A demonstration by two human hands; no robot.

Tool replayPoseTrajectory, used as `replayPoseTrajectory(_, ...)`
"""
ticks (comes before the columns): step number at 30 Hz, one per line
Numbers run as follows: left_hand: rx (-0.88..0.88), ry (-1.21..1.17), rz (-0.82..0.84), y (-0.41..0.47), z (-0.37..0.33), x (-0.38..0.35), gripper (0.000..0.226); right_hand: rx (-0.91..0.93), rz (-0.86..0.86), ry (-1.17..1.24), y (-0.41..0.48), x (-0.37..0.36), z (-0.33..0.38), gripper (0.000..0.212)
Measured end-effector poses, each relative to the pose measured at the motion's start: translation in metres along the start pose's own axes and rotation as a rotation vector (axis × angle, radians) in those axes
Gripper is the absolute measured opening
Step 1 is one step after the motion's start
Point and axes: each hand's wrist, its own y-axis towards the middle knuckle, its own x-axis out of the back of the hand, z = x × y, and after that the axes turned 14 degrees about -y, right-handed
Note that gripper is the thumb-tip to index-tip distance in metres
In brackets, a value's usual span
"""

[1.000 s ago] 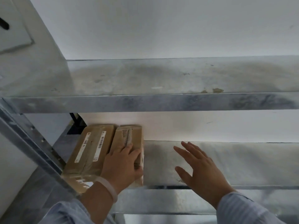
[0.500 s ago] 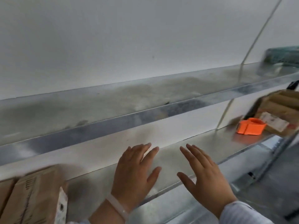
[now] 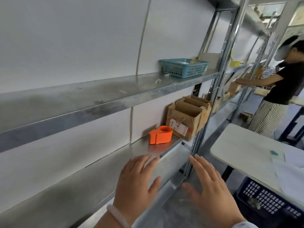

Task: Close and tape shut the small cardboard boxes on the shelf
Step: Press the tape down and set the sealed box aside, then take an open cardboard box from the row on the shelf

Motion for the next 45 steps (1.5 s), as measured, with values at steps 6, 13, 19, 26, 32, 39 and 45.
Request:
replayPoseTrajectory(6, 0.003, -0.079, 0.095, 0.064, 0.002, -0.071, 0.051, -0.13, 0.109, 0.009, 0.036, -0.014, -0.063, 0.071)
replayPoseTrajectory(13, 0.036, -0.151, 0.118, 0.16, 0.055, -0.138, 0.053, -0.218, 0.181, -0.002, 0.126, -0.054, -0.113, 0.076)
replayPoseTrajectory(19, 0.083, -0.198, 0.093, 0.241, 0.087, -0.179, 0.055, -0.29, 0.214, 0.019, 0.213, -0.072, -0.15, 0.078)
replayPoseTrajectory(26, 0.3, -0.255, 0.178, 0.309, 0.114, -0.216, 0.06, -0.417, 0.317, 0.176, 0.27, -0.107, -0.181, 0.082)
replayPoseTrajectory(32, 0.455, -0.315, 0.176, 0.346, 0.13, -0.247, 0.056, -0.472, 0.396, 0.351, 0.318, -0.124, -0.207, 0.096)
replayPoseTrajectory(39, 0.732, -0.47, 0.068, 0.376, 0.131, -0.272, 0.069, -0.481, 0.491, 0.553, 0.357, -0.147, -0.242, 0.108)
replayPoseTrajectory(45, 0.906, -0.573, -0.045, 0.395, 0.137, -0.291, 0.074, -0.55, 0.526, 0.815, 0.373, -0.164, -0.268, 0.106)
